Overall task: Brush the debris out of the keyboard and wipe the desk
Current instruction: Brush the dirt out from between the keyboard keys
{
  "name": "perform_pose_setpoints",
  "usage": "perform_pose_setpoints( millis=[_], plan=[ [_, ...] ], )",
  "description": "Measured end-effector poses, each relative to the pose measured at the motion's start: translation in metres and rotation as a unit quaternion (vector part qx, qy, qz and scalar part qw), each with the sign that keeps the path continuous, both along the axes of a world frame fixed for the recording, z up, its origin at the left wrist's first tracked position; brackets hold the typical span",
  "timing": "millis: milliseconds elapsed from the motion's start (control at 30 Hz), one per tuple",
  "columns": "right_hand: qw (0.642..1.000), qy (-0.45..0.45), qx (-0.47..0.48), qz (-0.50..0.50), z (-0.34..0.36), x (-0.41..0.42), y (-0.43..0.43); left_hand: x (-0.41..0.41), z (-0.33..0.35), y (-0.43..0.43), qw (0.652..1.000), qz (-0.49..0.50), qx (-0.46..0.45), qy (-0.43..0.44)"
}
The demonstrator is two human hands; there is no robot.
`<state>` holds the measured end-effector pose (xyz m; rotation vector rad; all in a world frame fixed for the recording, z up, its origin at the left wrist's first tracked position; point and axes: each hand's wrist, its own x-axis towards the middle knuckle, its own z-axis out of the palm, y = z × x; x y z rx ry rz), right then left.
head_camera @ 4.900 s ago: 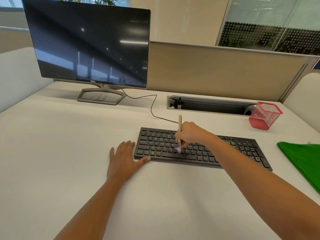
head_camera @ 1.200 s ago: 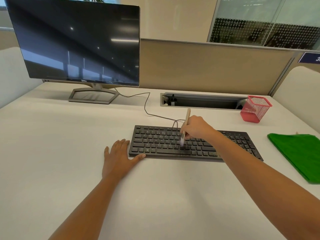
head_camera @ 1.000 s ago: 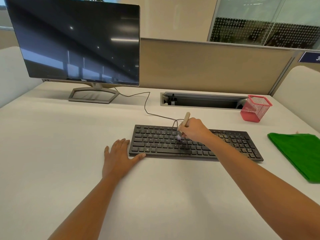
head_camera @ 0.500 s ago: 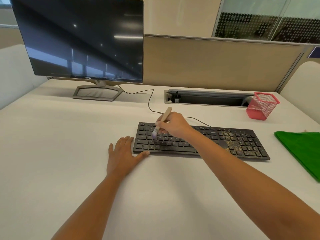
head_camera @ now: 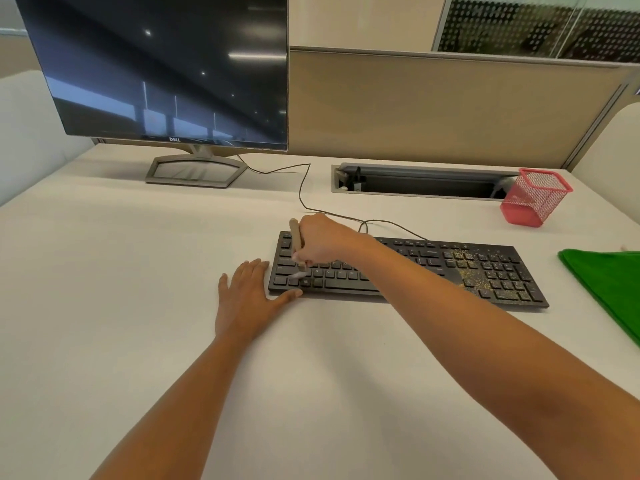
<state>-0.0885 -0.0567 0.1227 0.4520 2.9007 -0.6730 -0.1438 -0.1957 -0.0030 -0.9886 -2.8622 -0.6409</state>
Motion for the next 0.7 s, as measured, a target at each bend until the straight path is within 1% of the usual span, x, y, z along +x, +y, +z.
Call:
perform_pose_setpoints(
  millis=[67, 133, 267, 333, 400, 433, 600, 667, 700],
  plan=[
    [0.999, -0.030, 0.036, -0.005, 0.005, 0.001, 0.003, 0.000, 0.000, 0.000, 1.000, -0.001, -0.004, 0.002],
    [0.999, -0.034, 0.028, -0.025, 0.010, -0.001, 0.008, 0.000, 0.000, 0.000, 1.000, -0.001, -0.010, -0.002],
    [0.993, 0.061, -0.059, -0.077, 0.008, -0.008, 0.006, 0.001, 0.001, 0.000, 1.000, 0.001, -0.005, -0.001],
    [0.990, 0.084, -0.080, -0.081, 0.002, -0.008, -0.001, 0.001, 0.002, 0.000, 1.000, 0.000, -0.006, 0.000],
    [0.987, 0.086, -0.105, -0.085, -0.004, -0.009, -0.006, 0.002, 0.002, 0.000, 1.000, 0.000, -0.007, 0.001],
    [0.988, 0.079, -0.099, -0.085, -0.004, -0.009, -0.006, 0.002, 0.002, 0.000, 1.000, 0.000, -0.007, 0.001],
    [0.997, -0.007, 0.003, -0.080, 0.006, -0.006, 0.001, 0.002, 0.003, 0.000, 1.000, 0.000, -0.004, -0.010],
    [0.995, -0.006, -0.002, -0.100, 0.010, -0.004, 0.006, 0.002, 0.003, 0.000, 1.000, 0.001, -0.002, -0.010],
    [0.993, 0.006, -0.023, -0.114, 0.012, -0.004, 0.008, 0.002, 0.003, 0.000, 1.000, 0.001, -0.002, -0.010]
  ],
)
